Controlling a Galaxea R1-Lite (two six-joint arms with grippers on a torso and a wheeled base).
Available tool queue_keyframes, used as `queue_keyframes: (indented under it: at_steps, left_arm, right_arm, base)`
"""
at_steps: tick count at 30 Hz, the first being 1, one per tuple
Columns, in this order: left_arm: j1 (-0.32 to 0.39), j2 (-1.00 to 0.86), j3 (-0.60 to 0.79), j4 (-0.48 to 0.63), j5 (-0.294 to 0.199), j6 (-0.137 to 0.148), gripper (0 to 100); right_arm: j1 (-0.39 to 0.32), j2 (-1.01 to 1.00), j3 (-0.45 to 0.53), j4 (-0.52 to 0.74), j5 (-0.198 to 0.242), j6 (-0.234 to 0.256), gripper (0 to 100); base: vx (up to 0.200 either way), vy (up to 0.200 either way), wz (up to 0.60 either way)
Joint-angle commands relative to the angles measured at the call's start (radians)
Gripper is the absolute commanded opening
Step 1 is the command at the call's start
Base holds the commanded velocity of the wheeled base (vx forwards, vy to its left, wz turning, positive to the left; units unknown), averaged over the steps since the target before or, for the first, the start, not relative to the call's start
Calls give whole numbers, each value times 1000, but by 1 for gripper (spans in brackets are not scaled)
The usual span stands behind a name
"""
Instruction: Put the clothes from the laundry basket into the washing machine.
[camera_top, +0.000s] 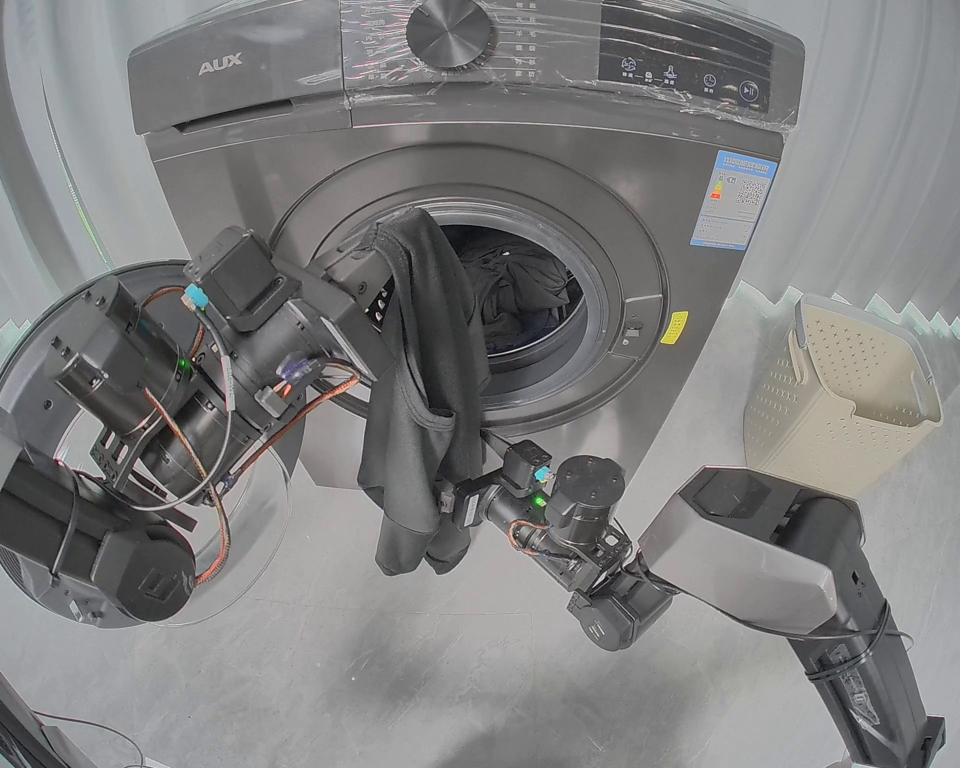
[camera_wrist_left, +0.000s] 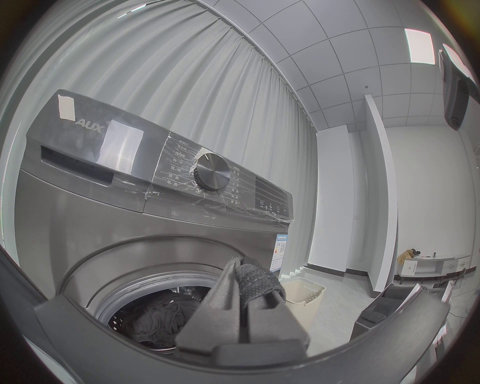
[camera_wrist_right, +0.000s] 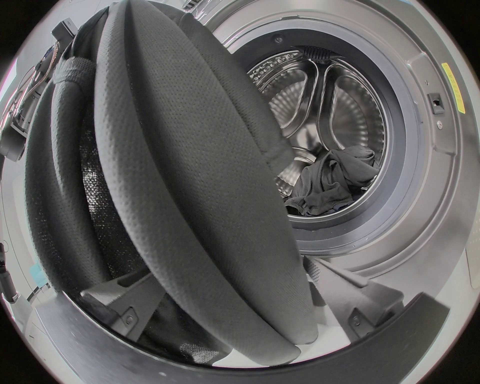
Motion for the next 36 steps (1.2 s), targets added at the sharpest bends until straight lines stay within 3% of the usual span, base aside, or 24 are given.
queue_keyframes:
  at_steps: [1, 10, 17, 20, 25, 30, 33, 36]
  left_arm:
    - [-4, -2, -1, -1, -1, 0, 0]
    - [24, 14, -1, 3, -1, -8, 0]
    - [118, 61, 13, 6, -13, -2, 0]
    - [133, 75, 40, 9, -27, 3, 0]
    - [131, 106, 111, 3, -62, 7, 0]
    - [128, 153, 167, -4, -102, 44, 0]
    - [119, 192, 184, -28, -105, 61, 0]
    - [118, 221, 195, -37, -104, 78, 0]
  right_arm:
    - [3, 7, -8, 0, -1, 0, 0]
    - [-40, -33, 6, -12, -7, 13, 0]
    - [-124, -196, 118, -43, -17, 20, 0]
    - [-132, -246, 158, -49, -35, 31, 0]
    - [-118, -328, 263, -72, -24, 23, 0]
    - [-101, -438, 400, -81, 11, 23, 0]
    - [-83, -498, 515, -93, 29, 28, 0]
    - [-83, -530, 561, -92, 40, 25, 0]
  base:
    - [0, 0, 0]
    - [0, 0, 0]
    - [0, 0, 0]
    - [0, 0, 0]
    - [0, 0, 0]
    - [0, 0, 0]
    - [0, 0, 0]
    - [0, 0, 0]
